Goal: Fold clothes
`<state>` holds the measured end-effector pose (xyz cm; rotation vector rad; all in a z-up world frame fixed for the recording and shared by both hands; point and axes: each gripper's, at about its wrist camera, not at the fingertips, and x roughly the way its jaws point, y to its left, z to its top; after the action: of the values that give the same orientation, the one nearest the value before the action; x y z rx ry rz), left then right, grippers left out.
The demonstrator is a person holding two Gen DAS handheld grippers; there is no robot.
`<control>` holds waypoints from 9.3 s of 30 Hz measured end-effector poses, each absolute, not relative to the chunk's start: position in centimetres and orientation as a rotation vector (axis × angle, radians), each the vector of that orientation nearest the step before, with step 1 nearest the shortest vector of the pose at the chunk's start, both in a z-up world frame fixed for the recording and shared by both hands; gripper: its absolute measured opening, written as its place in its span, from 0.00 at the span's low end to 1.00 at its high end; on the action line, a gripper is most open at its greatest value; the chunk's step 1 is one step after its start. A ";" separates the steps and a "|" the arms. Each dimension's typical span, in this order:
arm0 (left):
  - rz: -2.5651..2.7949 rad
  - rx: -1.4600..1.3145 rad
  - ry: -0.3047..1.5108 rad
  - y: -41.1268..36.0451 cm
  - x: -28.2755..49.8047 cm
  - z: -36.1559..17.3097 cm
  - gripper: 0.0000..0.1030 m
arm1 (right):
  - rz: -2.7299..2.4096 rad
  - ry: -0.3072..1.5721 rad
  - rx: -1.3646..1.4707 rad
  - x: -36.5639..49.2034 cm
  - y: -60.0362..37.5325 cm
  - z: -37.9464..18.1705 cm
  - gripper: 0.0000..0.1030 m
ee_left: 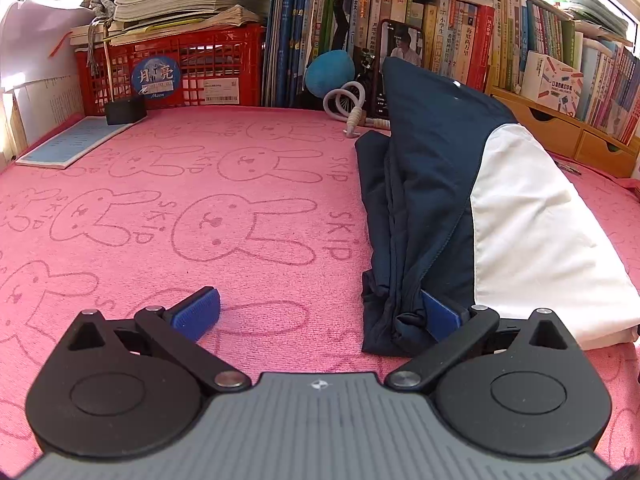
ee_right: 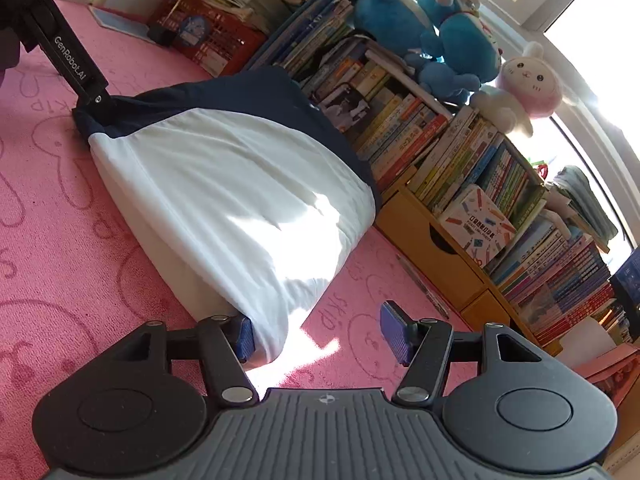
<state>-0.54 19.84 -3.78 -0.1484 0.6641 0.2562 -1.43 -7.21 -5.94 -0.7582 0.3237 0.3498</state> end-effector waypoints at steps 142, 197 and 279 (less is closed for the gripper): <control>-0.130 -0.113 0.601 10.6 -6.0 -3.7 1.00 | 0.525 0.638 -0.324 15.2 1.6 -2.8 0.41; -0.050 0.062 0.582 1.6 3.2 -3.2 1.00 | 0.597 0.753 0.511 13.9 -24.1 -6.0 0.65; -0.120 -0.167 0.644 5.4 2.7 -3.9 1.00 | 0.570 0.713 0.000 7.2 -18.6 -0.5 0.54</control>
<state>2.70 5.45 -3.88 -0.1666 0.6437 -0.1200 7.20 -18.59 -0.54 -0.0002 0.7127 0.5704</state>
